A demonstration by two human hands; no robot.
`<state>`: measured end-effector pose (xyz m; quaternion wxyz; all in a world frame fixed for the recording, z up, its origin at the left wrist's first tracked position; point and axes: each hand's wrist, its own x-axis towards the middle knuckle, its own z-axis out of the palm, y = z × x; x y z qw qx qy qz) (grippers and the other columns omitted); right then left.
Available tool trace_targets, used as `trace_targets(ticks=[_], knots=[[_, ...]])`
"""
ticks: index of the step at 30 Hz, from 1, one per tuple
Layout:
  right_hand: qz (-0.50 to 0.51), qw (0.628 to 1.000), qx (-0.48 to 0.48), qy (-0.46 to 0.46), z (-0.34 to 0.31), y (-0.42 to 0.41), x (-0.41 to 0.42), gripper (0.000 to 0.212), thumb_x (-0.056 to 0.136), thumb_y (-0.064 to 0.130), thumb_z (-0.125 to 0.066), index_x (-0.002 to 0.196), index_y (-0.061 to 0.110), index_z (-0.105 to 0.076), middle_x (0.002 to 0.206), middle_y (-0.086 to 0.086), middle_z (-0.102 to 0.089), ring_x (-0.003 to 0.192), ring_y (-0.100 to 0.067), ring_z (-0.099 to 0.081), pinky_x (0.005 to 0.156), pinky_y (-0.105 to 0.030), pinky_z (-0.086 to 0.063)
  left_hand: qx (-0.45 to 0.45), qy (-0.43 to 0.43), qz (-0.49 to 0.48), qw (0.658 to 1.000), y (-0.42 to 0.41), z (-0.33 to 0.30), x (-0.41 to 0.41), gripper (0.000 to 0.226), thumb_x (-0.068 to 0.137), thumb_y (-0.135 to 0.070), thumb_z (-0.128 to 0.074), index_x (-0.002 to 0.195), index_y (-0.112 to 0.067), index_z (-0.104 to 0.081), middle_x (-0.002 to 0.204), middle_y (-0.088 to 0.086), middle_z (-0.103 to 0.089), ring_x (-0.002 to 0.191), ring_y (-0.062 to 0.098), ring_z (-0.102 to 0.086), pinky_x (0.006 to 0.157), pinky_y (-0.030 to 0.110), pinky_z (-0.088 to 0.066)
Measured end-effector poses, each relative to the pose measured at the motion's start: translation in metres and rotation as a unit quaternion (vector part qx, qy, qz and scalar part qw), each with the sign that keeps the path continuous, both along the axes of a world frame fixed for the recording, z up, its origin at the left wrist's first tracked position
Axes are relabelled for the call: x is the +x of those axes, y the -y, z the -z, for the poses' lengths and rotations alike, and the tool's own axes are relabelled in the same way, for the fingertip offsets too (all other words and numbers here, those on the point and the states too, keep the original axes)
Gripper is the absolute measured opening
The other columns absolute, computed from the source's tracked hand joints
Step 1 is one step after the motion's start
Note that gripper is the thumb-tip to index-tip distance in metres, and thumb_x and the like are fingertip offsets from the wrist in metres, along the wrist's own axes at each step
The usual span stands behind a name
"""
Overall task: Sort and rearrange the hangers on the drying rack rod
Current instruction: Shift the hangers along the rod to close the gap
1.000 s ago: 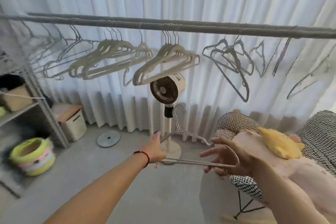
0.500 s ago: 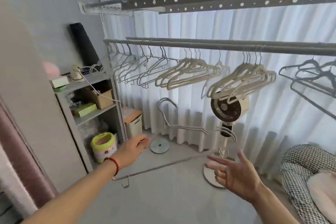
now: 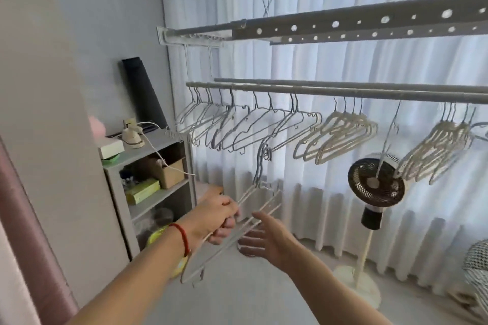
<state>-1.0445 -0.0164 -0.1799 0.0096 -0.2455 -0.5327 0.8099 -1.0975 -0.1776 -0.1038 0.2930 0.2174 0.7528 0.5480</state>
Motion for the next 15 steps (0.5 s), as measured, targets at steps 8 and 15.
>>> trace_targets(ticks=[8, 15], knots=[[0.111, 0.953, 0.274, -0.068, -0.063, -0.075, -0.070, 0.017, 0.098, 0.016, -0.054, 0.105, 0.005, -0.067, 0.092, -0.011, -0.065, 0.083, -0.024, -0.066, 0.080, -0.044, -0.061, -0.015, 0.021, 0.000, 1.000, -0.071, -0.032, -0.094, 0.019, 0.107, -0.014, -0.040, 0.094, -0.008, -0.053, 0.054, -0.001, -0.042, 0.038, 0.009, -0.032, 0.033, 0.017, -0.026], [0.032, 0.922, 0.375, -0.087, -0.079, -0.136, -0.092, 0.015, 0.098, 0.014, -0.056, 0.107, 0.016, -0.068, 0.102, -0.003, -0.066, 0.094, -0.019, -0.065, 0.075, -0.034, -0.063, -0.036, -0.002, 0.036, 0.999, -0.176, -0.060, -0.145, 0.013, 0.103, -0.007, -0.046, 0.098, -0.001, -0.057, 0.052, 0.003, -0.049, 0.036, 0.012, -0.041, 0.035, 0.017, -0.035]])
